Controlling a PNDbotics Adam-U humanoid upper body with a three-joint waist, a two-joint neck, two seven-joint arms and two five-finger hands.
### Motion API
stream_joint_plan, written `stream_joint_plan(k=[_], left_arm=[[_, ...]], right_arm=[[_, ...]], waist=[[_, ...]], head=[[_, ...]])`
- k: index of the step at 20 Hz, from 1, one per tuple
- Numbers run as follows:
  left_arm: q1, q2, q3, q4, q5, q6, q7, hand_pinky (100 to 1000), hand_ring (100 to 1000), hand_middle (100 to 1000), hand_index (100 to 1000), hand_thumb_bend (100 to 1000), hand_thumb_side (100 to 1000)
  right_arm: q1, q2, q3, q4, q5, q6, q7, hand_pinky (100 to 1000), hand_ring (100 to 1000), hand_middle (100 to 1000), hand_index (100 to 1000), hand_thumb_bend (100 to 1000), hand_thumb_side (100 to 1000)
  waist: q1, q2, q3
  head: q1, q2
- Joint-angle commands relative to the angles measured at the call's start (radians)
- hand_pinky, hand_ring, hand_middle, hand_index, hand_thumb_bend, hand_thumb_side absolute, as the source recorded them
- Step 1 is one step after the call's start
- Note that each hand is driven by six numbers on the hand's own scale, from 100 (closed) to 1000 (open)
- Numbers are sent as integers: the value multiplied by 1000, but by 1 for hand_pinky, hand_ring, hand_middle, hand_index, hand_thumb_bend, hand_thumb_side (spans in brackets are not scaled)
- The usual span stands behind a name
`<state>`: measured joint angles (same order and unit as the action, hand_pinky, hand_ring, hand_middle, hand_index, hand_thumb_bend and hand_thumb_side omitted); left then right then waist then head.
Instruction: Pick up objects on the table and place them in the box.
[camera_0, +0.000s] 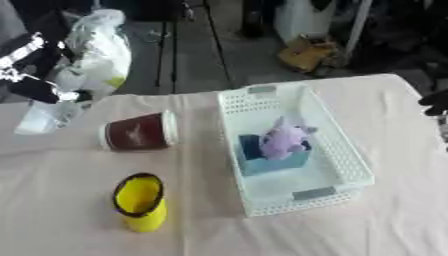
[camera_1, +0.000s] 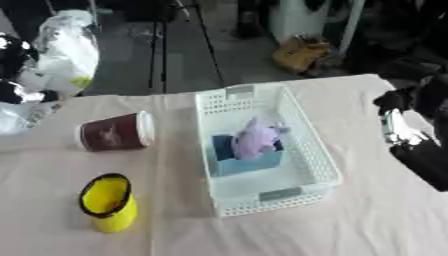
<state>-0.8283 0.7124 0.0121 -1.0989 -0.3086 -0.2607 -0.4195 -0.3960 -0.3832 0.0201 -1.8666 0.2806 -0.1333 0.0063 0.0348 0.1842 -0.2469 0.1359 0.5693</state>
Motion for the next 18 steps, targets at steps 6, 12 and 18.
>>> stream_joint_plan(k=[6,12,18], left_arm=[[-91,-119,-55,-7,-84,-42,-51,100,135,100,160,296,100],[-128,-189,-81,-20,-254,-117,15,100,144,100,165,365,100],[-150,-236,-102,-42,-417,-216,173,103,151,100,167,394,100]], right_arm=[[-35,-6,9,-17,-6,-5,13,571,632,785,902,100,570],[-48,-2,19,-19,-12,-8,24,571,631,784,902,100,574],[-56,1,27,-22,-17,-11,33,571,631,784,902,100,574]], waist=[[-2,0,-40],[5,9,-74],[15,11,-102]], head=[[16,-11],[37,-22],[48,-31]])
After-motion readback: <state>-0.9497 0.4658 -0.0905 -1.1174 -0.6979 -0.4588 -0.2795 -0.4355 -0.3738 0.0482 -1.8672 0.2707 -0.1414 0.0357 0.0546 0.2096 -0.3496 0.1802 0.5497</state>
